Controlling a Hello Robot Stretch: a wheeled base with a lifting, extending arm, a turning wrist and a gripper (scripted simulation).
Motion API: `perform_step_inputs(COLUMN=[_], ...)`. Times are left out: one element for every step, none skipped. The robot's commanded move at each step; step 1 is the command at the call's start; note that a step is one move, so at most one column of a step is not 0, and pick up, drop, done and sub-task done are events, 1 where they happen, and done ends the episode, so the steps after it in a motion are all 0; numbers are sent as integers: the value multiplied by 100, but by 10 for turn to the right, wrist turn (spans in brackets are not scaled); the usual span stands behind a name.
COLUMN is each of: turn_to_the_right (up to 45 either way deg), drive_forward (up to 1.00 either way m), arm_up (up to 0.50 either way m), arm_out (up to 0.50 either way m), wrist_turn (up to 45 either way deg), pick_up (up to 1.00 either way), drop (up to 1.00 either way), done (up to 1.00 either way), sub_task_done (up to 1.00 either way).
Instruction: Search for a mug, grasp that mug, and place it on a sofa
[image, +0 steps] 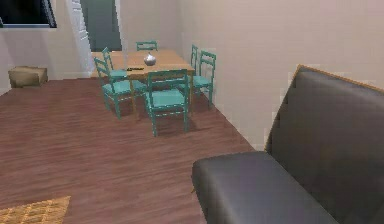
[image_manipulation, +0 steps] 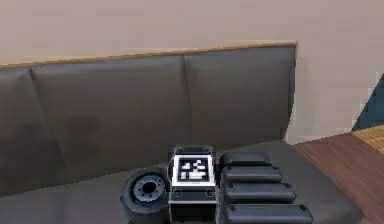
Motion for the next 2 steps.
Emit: perform_step_inputs(turn_to_the_right=[-30,0], drive_forward=[0,0], arm_up=[0,0], arm_out=[0,28], wrist_turn=[0,0], pick_up=[0,0], drop=[0,0], done=[0,0], sub_task_done=[0,0])
